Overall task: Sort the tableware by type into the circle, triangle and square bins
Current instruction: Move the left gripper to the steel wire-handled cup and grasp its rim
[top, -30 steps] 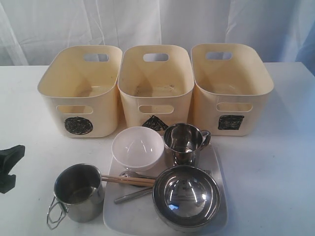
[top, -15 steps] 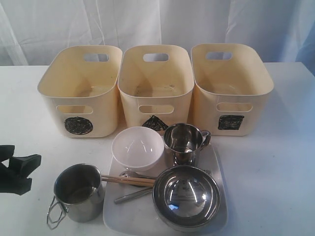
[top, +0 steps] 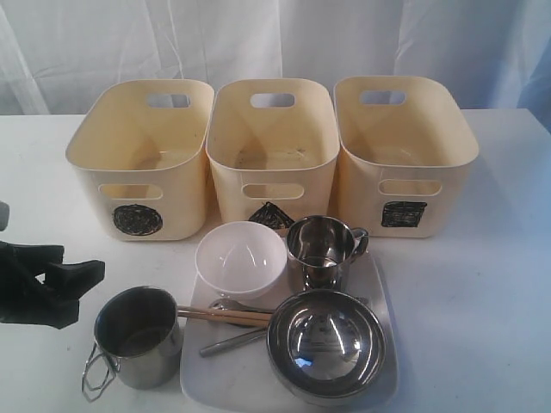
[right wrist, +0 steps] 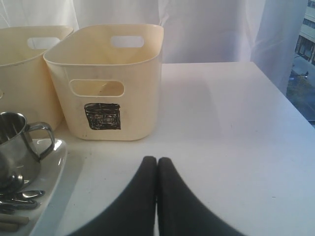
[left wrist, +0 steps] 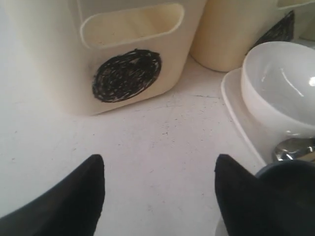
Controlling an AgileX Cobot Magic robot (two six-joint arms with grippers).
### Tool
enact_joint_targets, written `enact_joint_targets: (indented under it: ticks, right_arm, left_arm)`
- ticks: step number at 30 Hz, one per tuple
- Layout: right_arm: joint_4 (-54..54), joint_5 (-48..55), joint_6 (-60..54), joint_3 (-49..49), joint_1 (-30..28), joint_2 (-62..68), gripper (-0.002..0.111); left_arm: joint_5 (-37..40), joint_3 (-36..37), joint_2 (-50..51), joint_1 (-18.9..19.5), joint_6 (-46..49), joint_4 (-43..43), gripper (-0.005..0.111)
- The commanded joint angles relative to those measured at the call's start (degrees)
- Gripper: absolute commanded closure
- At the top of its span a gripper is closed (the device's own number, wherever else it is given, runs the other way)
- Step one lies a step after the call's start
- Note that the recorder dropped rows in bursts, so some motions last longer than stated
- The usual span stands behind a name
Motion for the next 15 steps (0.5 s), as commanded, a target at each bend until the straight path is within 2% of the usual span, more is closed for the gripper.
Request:
enact_joint_targets:
  ticks: [1, 6, 11, 15]
  right_arm:
    - [0.0, -0.7, 0.1, 0.3, -0.2, -0.3, 0.108]
    - [0.0, -0.7, 0.1, 0.3, -0.2, -0.3, 0.108]
    - [0.0, -0.7, 0.1, 0.3, -0.2, -0.3, 0.108]
    - [0.0, -0.7, 0.1, 0.3, -0.2, -0.3, 0.108]
  left_arm:
    - [-0.7, -0.2, 0.1, -1.0, -1.9, 3.3, 0.04]
    - [0.1, -0.2, 0.1, -3.7, -2.3, 6.3, 0.04]
    - [6.3, -0.2, 0.1, -7.1, -2.3, 6.6, 0.04]
    - [6.9, -0.2, 0.1, -7.8, -2.3, 6.6, 0.04]
